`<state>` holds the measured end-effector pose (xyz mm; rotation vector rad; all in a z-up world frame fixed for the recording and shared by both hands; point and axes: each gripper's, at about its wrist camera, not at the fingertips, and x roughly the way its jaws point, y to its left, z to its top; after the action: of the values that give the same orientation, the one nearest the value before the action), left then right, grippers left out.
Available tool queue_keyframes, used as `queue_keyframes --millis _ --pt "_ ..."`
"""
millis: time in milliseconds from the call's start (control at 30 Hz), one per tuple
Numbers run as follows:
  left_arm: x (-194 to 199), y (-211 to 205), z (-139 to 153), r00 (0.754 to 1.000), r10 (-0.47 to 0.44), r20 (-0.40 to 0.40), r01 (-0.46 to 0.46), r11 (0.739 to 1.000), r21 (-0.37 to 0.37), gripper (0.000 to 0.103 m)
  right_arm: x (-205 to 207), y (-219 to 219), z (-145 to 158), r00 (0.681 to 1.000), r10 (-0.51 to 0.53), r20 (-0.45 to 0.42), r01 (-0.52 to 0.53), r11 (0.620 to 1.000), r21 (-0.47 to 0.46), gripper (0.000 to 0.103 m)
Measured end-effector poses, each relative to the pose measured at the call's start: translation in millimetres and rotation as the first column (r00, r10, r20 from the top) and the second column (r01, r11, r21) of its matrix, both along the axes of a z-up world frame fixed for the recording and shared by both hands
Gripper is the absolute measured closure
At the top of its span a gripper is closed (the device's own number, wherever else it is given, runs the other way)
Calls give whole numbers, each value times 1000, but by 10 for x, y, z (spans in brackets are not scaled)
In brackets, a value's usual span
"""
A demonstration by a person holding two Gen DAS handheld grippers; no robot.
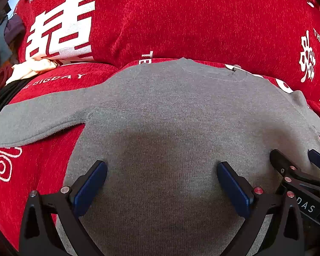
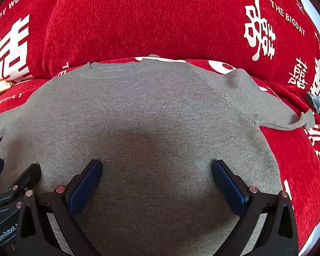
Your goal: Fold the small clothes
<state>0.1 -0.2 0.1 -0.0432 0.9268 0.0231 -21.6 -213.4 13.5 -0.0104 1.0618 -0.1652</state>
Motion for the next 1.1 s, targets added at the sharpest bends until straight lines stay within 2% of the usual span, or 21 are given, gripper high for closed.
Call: queue_keyframes --millis 200,267,333,433,467,533,567,633,667,733,833,867,900,967,1033,1100 --pt "5 -9 5 1000 6 -8 -6 1000 4 0 20 -54 16 1000 2 -18 -2 1000 27 0" --pt "22 -10 10 1000 11 -14 -11 1000 2 0 53 -74 39 998 31 -54 -29 999 31 0" --pt "28 -4 30 999 21 -33 -21 1000 12 0 86 -168 110 992 86 -89 -79 993 84 0" --pt "85 -132 109 998 27 -65 -26 1000 17 0 2 -525 362 1000 28 9 -29 988 151 0" --pt "110 -174 116 998 14 -64 -16 1000 -25 0 -18 -716 448 999 -7 37 0 983 181 0" --pt "186 -351 141 994 -11 -109 9 1000 -20 0 -27 -1235 567 992 -110 63 92 966 242 0" --pt "242 -476 149 988 -28 -153 27 1000 -8 0 -29 -1519 591 983 -169 64 147 954 261 0" --pt "334 -689 190 982 -69 -174 66 998 -24 0 -44 -2253 559 949 -313 37 290 912 290 0" --pt "383 -813 208 980 -89 -178 86 996 -25 0 -52 -2478 536 934 -356 24 334 895 298 0" --pt "469 -997 221 976 -108 -191 104 994 -28 0 -103 -3140 441 871 -491 -22 475 829 296 0" --pt "560 -1211 171 973 -122 -195 116 992 -45 0 -67 -3642 391 808 -585 -70 579 765 283 0" --pt "579 -1258 124 971 -121 -208 114 992 -44 0 -29 -3673 418 807 -586 -65 578 765 284 0" --pt "564 -1293 107 978 -103 -182 99 995 -28 0 71 -3654 470 823 -566 -44 555 787 270 0" --pt "517 -1331 103 989 -74 -124 74 997 -8 0 322 -3440 531 883 -469 -21 463 861 212 0" --pt "549 -1364 93 990 -54 -131 56 998 9 0 678 -2996 442 955 -288 -64 294 950 110 0" --pt "656 -1411 109 984 -56 -170 55 998 -10 0 907 -2530 250 983 -130 -129 127 991 -30 0"
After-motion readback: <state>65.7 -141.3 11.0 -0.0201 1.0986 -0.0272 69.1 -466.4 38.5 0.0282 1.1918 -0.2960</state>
